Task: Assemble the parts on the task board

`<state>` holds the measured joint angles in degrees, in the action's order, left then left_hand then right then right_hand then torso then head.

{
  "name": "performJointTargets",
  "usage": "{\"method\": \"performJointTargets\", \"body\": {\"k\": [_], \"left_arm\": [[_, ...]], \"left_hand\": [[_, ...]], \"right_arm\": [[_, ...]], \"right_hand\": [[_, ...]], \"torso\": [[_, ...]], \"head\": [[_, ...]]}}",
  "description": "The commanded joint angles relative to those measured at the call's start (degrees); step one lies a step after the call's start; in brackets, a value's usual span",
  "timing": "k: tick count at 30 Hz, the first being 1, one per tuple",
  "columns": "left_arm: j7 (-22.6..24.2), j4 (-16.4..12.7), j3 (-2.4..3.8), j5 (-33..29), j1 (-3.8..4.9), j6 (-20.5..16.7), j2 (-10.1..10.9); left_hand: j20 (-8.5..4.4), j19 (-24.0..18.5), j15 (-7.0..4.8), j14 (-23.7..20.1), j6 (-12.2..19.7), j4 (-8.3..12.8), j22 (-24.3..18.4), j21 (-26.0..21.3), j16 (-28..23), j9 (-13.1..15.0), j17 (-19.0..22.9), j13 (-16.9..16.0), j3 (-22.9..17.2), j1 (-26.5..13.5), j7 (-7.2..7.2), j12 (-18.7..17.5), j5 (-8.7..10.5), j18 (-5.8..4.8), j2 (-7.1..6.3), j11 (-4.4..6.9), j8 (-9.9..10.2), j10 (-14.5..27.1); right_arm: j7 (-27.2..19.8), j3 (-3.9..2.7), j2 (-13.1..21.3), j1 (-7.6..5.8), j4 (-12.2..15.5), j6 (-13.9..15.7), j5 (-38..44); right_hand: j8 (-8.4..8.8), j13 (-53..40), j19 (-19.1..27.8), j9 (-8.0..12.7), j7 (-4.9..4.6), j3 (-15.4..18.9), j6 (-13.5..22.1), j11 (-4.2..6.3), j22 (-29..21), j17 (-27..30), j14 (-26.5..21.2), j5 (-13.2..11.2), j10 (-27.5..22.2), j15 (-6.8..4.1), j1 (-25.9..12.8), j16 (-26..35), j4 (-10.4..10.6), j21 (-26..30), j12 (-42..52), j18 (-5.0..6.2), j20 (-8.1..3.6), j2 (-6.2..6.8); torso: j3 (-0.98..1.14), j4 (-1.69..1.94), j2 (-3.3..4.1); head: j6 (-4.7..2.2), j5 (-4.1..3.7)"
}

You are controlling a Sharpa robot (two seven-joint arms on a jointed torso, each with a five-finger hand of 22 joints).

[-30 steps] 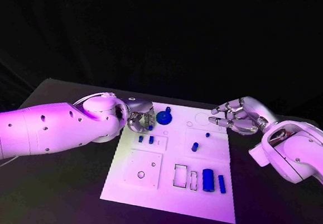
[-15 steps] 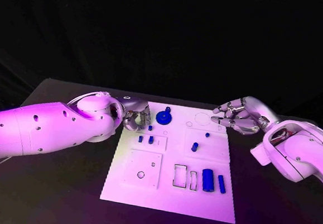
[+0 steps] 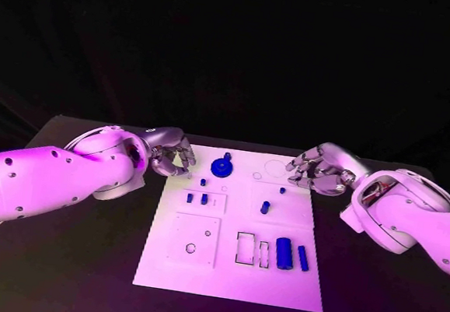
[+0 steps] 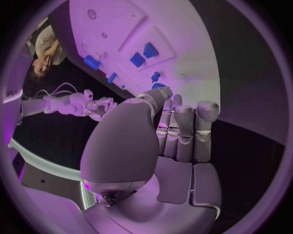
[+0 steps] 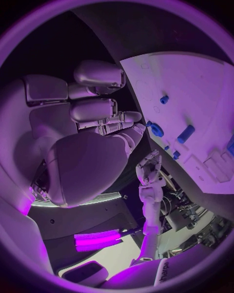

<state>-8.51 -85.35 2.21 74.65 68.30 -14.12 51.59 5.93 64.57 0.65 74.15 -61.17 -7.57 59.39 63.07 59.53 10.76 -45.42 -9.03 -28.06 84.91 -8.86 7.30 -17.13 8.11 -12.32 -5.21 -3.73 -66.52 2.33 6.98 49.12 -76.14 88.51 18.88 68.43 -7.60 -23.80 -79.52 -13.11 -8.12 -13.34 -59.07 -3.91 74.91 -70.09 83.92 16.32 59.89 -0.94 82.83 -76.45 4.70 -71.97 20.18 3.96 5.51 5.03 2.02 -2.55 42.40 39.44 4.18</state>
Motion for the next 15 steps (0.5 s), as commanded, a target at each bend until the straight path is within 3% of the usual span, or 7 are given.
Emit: {"method": "performJointTargets", "body": {"k": [1,3,5,8,11,15], "left_arm": [[6.49,-1.11,0.04,-30.13,0.13,-6.48,1.15],[9.20,-1.77,0.02,-40.40,0.13,-6.36,1.91],[12.16,-2.51,-0.02,-50.42,0.12,-5.56,2.63],[15.88,-3.45,-0.09,-60.31,0.10,-3.58,3.40],[19.15,-4.47,-0.14,-66.95,0.07,-1.31,4.09],[21.01,-5.22,-0.17,-69.87,0.05,-0.18,4.49]], "left_hand": [[0.10,-5.61,0.03,-4.17,-0.50,-0.20,-6.81,-6.87,-7.02,-0.16,8.09,-0.40,0.22,-0.58,-0.04,0.59,0.11,1.78,0.12,0.04,-0.28,-0.41],[0.05,-8.52,-0.04,-5.41,-0.59,0.07,-10.38,-10.64,-8.90,-0.25,9.49,-0.80,0.52,-0.50,0.01,1.45,0.16,2.54,0.34,0.20,-0.29,-1.00],[0.05,-8.87,-0.11,-5.98,-0.92,0.41,-11.32,-12.10,-10.57,-0.29,10.70,-1.17,1.20,-0.55,0.12,2.15,0.21,2.51,0.82,0.13,-0.43,-0.74],[0.10,-9.09,-0.02,-6.60,-1.28,0.76,-12.14,-13.36,-11.89,-0.31,11.68,-1.67,2.16,-0.74,0.19,3.14,0.26,2.47,1.33,0.37,-0.60,-0.86],[0.15,-9.26,-0.05,-7.03,-1.31,0.97,-12.89,-14.54,-12.62,-0.38,12.31,-2.31,3.62,-1.18,0.35,4.35,0.31,2.48,1.78,0.64,-0.61,-1.05],[0.22,-9.36,0.02,-7.55,-1.40,1.22,-13.45,-15.43,-13.16,-0.41,12.76,-2.66,4.60,-1.26,0.43,4.96,0.28,2.45,2.16,0.59,-0.65,-0.58]], "right_arm": [[4.32,0.08,-0.84,0.49,-0.40,-2.93,17.71],[5.49,0.14,-1.47,0.78,-0.86,-3.29,21.52],[6.71,0.21,-2.15,1.09,-1.48,-3.67,24.96],[8.11,0.28,-2.96,1.46,-2.23,-4.05,28.70],[9.03,0.32,-3.64,1.77,-2.76,-4.24,31.34],[9.46,0.36,-4.24,1.99,-3.07,-4.66,32.66]], "right_hand": [[0.53,2.67,-0.74,0.22,0.14,-1.82,-0.54,-0.16,3.87,-0.35,2.22,-0.69,0.54,0.47,0.37,-0.43,-0.45,-0.68,-2.79,0.12,-0.01,0.46],[1.16,4.97,-1.04,0.51,0.13,-3.79,-0.92,-0.21,4.34,-0.42,2.28,-1.52,1.68,0.78,0.09,-0.54,-0.78,-1.14,-4.75,0.04,0.03,1.17],[1.56,6.51,-1.23,0.68,0.11,-5.09,-1.27,-0.29,4.65,-0.37,2.27,-1.65,1.76,0.80,-0.26,-0.54,-1.03,-1.43,-6.18,-0.04,0.12,1.80],[2.03,8.09,-1.59,0.87,0.05,-6.35,-1.53,-0.53,5.14,0.12,2.23,-1.67,1.72,0.93,-0.93,-0.29,-1.20,-1.99,-7.56,-0.18,0.23,2.54],[2.36,9.13,-1.88,1.00,-0.01,-7.11,-1.67,-0.79,5.53,0.11,2.27,-1.65,1.61,1.03,-1.59,-0.37,-1.21,-2.46,-8.43,-0.29,0.34,3.05],[2.65,9.83,-1.97,1.11,-0.10,-7.63,-1.68,-0.87,5.69,0.14,2.29,-1.60,1.63,1.14,-1.98,-0.41,-1.30,-2.60,-8.94,-0.32,0.41,3.47]], "torso": [[0.00,0.08,0.09],[-0.06,0.14,0.12],[-0.08,0.11,0.07],[-0.05,0.21,0.07],[-0.11,0.13,0.16],[-0.13,0.09,0.11]], "head": [[-0.39,-1.66],[-0.44,-2.00],[-0.48,-2.49],[-0.60,-3.14],[-0.66,-3.39],[-0.58,-3.28]]}}
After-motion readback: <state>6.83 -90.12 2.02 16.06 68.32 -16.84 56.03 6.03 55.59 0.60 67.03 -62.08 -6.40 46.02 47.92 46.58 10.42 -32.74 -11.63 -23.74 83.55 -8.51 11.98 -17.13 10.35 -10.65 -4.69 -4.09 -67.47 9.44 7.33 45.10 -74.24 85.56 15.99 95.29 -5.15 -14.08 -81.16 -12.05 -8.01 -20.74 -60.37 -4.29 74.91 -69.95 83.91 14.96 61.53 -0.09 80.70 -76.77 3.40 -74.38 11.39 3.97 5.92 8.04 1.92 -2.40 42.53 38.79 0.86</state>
